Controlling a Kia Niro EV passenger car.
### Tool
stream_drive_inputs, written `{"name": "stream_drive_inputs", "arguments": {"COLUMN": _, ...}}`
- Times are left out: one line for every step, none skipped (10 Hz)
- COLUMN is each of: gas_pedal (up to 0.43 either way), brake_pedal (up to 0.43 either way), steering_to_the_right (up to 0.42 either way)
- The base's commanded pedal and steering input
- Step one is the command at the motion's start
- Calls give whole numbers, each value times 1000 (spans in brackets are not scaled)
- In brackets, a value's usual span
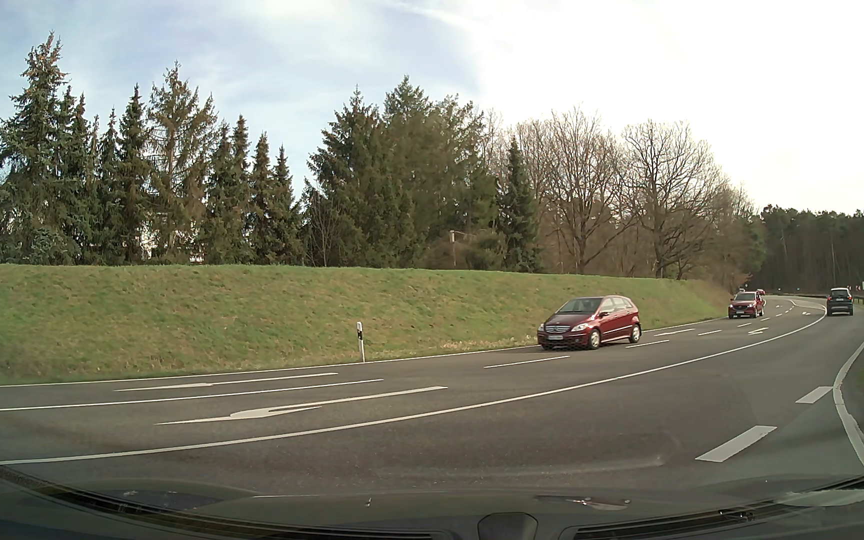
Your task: Follow the waypoints while adhering to traffic rules and regulations
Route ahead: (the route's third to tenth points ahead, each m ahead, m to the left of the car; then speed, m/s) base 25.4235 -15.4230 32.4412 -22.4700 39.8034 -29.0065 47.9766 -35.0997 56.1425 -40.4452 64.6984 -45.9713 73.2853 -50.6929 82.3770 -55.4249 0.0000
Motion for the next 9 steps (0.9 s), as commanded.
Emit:
{"name": "stream_drive_inputs", "arguments": {"gas_pedal": 0, "brake_pedal": 0, "steering_to_the_right": 327}}
{"name": "stream_drive_inputs", "arguments": {"gas_pedal": 0, "brake_pedal": 0, "steering_to_the_right": 327}}
{"name": "stream_drive_inputs", "arguments": {"gas_pedal": 130, "brake_pedal": 0, "steering_to_the_right": 327}}
{"name": "stream_drive_inputs", "arguments": {"gas_pedal": 339, "brake_pedal": 0, "steering_to_the_right": 327}}
{"name": "stream_drive_inputs", "arguments": {"gas_pedal": 390, "brake_pedal": 0, "steering_to_the_right": 327}}
{"name": "stream_drive_inputs", "arguments": {"gas_pedal": 398, "brake_pedal": 0, "steering_to_the_right": 328}}
{"name": "stream_drive_inputs", "arguments": {"gas_pedal": 429, "brake_pedal": 0, "steering_to_the_right": 330}}
{"name": "stream_drive_inputs", "arguments": {"gas_pedal": 469, "brake_pedal": 0, "steering_to_the_right": 333}}
{"name": "stream_drive_inputs", "arguments": {"gas_pedal": 469, "brake_pedal": 0, "steering_to_the_right": 335}}
